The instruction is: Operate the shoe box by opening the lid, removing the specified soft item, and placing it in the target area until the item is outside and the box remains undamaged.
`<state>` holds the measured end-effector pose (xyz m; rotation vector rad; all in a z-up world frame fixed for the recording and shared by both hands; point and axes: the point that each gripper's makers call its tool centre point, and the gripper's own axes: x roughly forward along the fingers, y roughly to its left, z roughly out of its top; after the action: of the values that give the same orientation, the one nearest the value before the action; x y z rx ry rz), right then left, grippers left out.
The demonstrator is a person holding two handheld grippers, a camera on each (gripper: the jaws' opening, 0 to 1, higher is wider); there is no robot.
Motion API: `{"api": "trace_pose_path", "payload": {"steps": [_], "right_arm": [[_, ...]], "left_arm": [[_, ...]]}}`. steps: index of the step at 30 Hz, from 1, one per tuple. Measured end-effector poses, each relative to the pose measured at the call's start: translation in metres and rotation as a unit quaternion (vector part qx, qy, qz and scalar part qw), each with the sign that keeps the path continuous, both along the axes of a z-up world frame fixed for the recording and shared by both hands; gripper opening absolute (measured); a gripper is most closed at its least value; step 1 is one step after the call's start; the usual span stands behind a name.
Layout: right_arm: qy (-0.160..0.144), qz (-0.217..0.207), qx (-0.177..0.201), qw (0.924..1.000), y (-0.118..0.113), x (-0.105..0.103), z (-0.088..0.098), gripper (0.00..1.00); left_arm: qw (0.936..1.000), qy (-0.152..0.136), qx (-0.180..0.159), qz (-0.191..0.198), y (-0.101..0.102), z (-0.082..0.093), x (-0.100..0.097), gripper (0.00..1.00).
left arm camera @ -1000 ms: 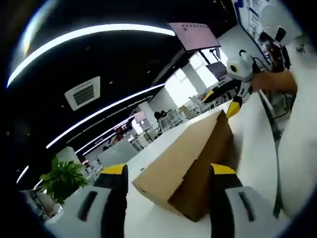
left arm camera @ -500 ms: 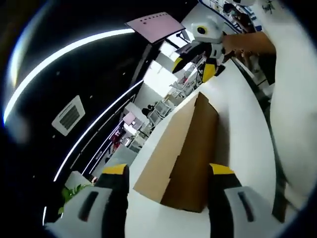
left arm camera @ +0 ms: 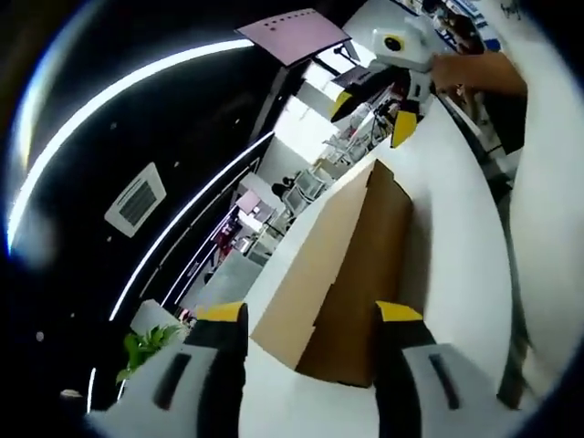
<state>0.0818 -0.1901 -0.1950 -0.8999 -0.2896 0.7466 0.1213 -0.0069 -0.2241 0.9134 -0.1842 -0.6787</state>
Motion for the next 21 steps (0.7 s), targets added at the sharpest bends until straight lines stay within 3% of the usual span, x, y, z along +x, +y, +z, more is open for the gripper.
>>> {"api": "trace_pose_path", "payload": {"steps": [3,5,7,13,14,16,17,20,21], "right_arm": [[-0.008,-0.006,-0.007,0.9999,-0.001,0.002,-0.003,0.59],[-0.014,-0.011,-0.013,0.9998,0.000,0.003,-0.004,0.62],[-0.010,-0.009,-0.025,0.9996,0.003,0.002,-0.009,0.59],[-0.014,-0.018,-0.041,0.9989,0.004,0.006,-0.017,0.58],[-0.016,-0.022,-0.044,0.9987,0.004,0.006,-0.018,0.58],[-0.012,-0.035,-0.058,0.9976,0.001,0.008,-0.022,0.58],[-0.010,-0.040,-0.065,0.9970,0.001,0.009,-0.024,0.58],[-0.013,-0.053,-0.073,0.9958,-0.001,0.012,-0.027,0.60],[-0.015,-0.059,-0.078,0.9951,-0.003,0.013,-0.027,0.60]], "left_arm": [[1.0000,0.000,0.000,-0.009,0.000,-0.002,-0.003,0.48],[0.9998,-0.014,-0.013,-0.005,0.002,0.003,-0.004,0.47],[0.9987,-0.004,-0.047,-0.018,-0.002,0.008,-0.007,0.51],[0.9987,-0.001,-0.048,-0.018,-0.002,0.004,-0.007,0.48],[0.9991,-0.005,-0.037,-0.020,-0.003,0.002,-0.006,0.44],[0.9974,-0.063,0.023,0.025,0.009,0.006,0.006,0.37],[0.9954,-0.075,0.050,0.031,0.009,0.003,0.008,0.38],[0.9982,-0.051,0.028,0.013,0.003,-0.002,0.004,0.43],[0.9978,-0.056,0.031,0.015,0.002,-0.002,0.003,0.44]]}}
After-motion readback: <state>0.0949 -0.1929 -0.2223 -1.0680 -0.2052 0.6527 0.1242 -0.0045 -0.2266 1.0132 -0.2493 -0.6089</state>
